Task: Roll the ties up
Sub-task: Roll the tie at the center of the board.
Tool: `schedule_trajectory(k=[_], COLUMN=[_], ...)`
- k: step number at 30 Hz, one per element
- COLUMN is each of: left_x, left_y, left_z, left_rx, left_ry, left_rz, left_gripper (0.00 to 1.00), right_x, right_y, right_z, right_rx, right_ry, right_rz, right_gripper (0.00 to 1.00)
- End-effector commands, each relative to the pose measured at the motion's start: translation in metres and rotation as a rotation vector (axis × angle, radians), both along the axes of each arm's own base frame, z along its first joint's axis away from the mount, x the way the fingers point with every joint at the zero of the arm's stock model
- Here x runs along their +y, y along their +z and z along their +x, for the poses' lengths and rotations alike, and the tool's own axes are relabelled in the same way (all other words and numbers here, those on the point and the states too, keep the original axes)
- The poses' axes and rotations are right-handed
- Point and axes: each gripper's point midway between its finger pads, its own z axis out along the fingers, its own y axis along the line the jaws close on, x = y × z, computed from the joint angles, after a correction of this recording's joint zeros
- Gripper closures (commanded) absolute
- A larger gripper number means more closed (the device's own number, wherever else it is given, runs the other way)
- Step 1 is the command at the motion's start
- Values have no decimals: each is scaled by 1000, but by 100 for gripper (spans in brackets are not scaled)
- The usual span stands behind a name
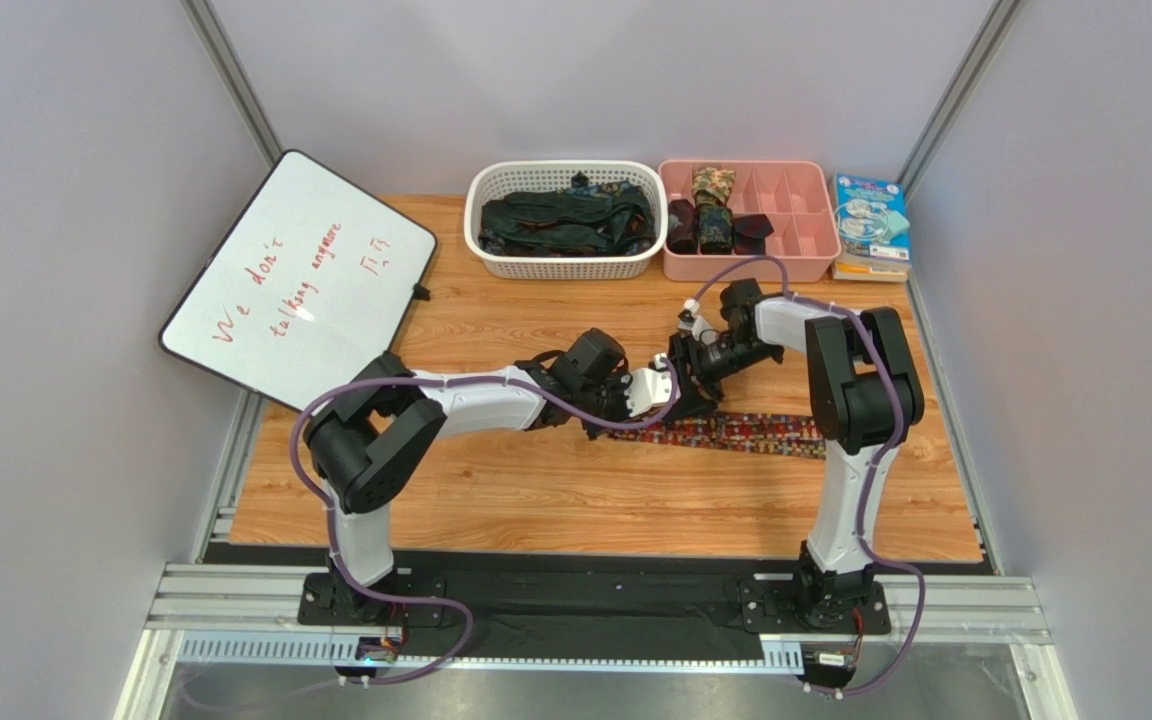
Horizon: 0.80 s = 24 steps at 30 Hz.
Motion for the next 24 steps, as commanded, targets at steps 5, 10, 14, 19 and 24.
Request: schedule_trajectory(k=[5, 10, 14, 19, 24], left_x=[32, 31, 30, 31, 22], left_y=[-37, -39, -40, -38, -15], left_z=[-21, -24, -26, -28, -29], left_rx=[77, 75, 82, 111, 163], left_ry=[8, -7, -9, 34, 45], left_rz=[192, 201, 208, 165, -109], left_gripper=[78, 77, 77, 65, 38], right_x=[40, 48, 49, 31, 12], right_y=[9, 5, -6, -31, -56], right_z=[0, 8, 1, -17, -30], right_rx=[6, -12, -4, 25, 70], right_ry=[-24, -35, -14, 52, 73], right_rz=[159, 177, 150, 41, -46], right_gripper=[48, 47, 56, 100, 100])
